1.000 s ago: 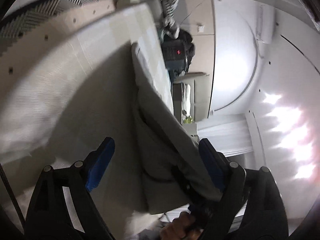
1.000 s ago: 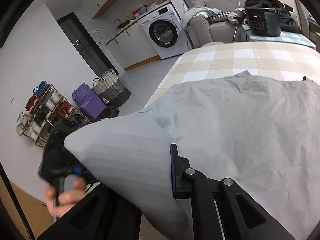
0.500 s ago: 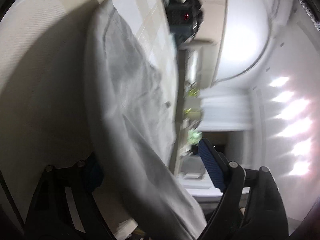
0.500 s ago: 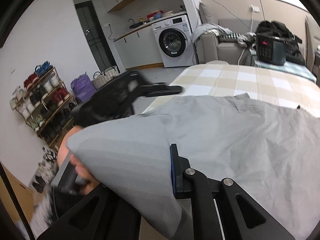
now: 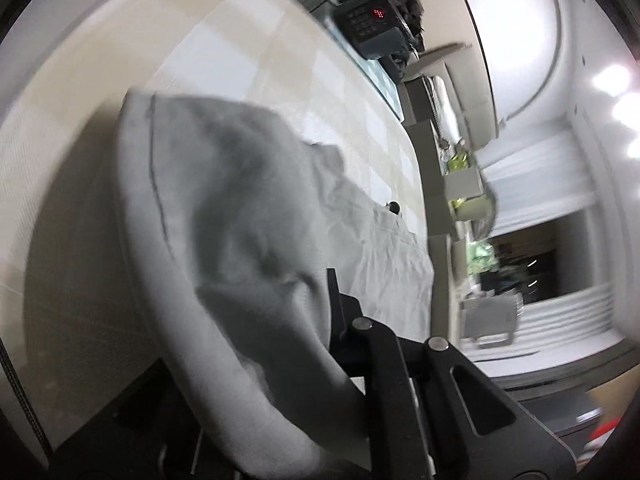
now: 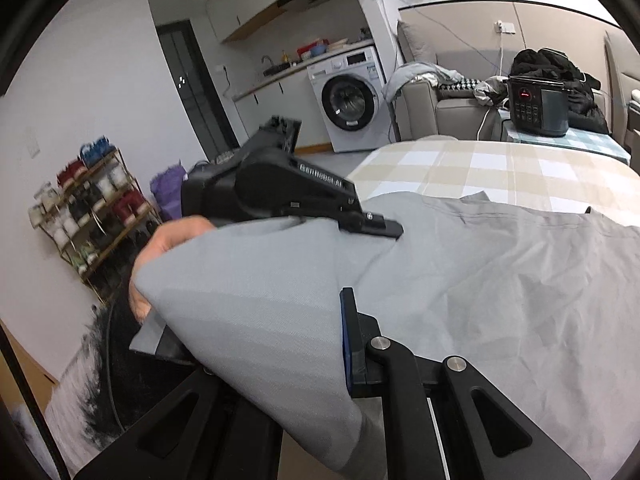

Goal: Fold small clothes

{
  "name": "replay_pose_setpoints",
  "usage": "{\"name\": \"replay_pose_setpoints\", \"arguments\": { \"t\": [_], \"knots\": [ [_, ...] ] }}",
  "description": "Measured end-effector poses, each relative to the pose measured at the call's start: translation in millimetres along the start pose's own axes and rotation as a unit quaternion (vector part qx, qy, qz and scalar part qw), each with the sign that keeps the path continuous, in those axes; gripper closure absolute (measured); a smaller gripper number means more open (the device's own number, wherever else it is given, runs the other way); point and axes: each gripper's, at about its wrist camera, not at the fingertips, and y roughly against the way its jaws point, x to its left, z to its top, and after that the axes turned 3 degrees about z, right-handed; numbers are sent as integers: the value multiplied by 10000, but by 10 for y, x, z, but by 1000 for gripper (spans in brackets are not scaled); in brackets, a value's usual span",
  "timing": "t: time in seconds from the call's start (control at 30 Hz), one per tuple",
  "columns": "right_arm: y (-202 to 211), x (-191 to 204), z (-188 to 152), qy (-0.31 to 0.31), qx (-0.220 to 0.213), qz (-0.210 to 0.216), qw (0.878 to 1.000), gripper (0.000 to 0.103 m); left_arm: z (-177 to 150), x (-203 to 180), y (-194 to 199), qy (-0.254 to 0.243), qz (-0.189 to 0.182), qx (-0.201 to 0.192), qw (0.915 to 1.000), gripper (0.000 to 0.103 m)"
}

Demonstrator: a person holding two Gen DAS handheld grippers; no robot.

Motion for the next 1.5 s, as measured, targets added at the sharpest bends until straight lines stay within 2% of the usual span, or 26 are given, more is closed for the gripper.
{"name": "replay_pose_setpoints", "arguments": {
  "t": [0.13,0.2,0.3,0.37,0.47,0.53,0.57,0.6,0.63,0.67,0.73,0.83,0.9,0.93,1.1,1.13,1.2,1.23,1.3,1.37,1.4,1.43,1.47,1.5],
  "knots": [
    [278,-138,-9,-408,-481,151,9979,97,60,-786,84,-863,639,-75,9942,98],
    [481,-264,-26,-720,-811,211,9939,97,44,-1284,23,-1365,951,-41,9861,98],
    [805,-495,-109,-1232,-1290,250,9836,97,-164,-1994,-147,-1925,1258,140,9731,98],
    [1029,-661,-198,-1544,-1561,194,9754,97,-295,-2488,-462,-2382,1414,393,9601,98],
    [1366,-955,-386,-2069,-1853,30,9606,97,-555,-3075,-964,-2679,1469,799,9488,96],
    [1564,-1167,-536,-2408,-1889,-147,9519,95,-762,-3293,-1396,-2751,1394,1165,9441,84],
    [1670,-1296,-639,-2568,-1845,-303,9482,94,-861,-3360,-1636,-2681,1195,1419,9454,76],
    [1727,-1382,-703,-2630,-1742,-444,9479,92,-934,-3265,-1765,-2630,1076,1524,9466,68],
    [1774,-1475,-776,-2720,-1619,-575,9468,84,-994,-3288,-1921,-2544,995,1651,9477,66],
    [1839,-1597,-871,-2876,-1510,-687,9433,75,-1050,-3257,-2031,-2500,993,1724,9476,65],
    [1960,-1841,-1058,-3188,-1281,-825,9355,62,-1116,-3193,-2094,-2464,846,1864,9473,65],
    [2078,-2041,-1208,-3324,-1142,-929,9316,61,-1097,-3147,-1867,-2548,685,1583,9515,54],
    [2126,-2116,-1249,-3289,-1099,-915,9335,61,-1037,-3015,-1594,-2552,660,1230,9568,39],
    [2138,-2147,-1254,-3281,-1078,-890,9342,61,-1011,-2911,-1385,-2496,705,981,9608,38],
    [2051,-2353,-1171,-3286,-769,-841,9376,60,-971,-2226,-858,-2049,955,372,9734,35],
    [2054,-2403,-1158,-3303,-759,-823,9372,60,-1009,-2075,-800,-1981,994,373,9744,35],
    [2041,-2420,-1093,-3181,-679,-977,9406,72,-1080,-1776,-721,-1781,1104,367,9771,35],
    [2073,-2408,-1071,-3119,-698,-1012,9421,82,-1103,-1654,-679,-1672,1132,370,9787,35],
    [2142,-2337,-964,-2881,-804,-1001,9489,82,-1163,-1459,-649,-1574,1167,396,9798,35],
    [2215,-2297,-920,-2701,-723,-1249,9520,79,-1252,-1319,-637,-1561,1163,403,9800,35],
    [2229,-2321,-941,-2724,-555,-1382,9506,76,-1289,-1265,-621,-1570,1179,431,9796,35],
    [2240,-2368,-985,-2808,-348,-1494,9474,67,-1330,-1223,-617,-1584,1154,454,9796,35],
    [2274,-2417,-1046,-2921,-206,-1585,9429,65,-1358,-1200,-625,-1592,1109,474,9799,35],
    [2348,-2448,-1087,-2966,-259,-1550,9420,64,-1388,-1164,-629,-1631,1079,522,9793,35]
  ]
}}
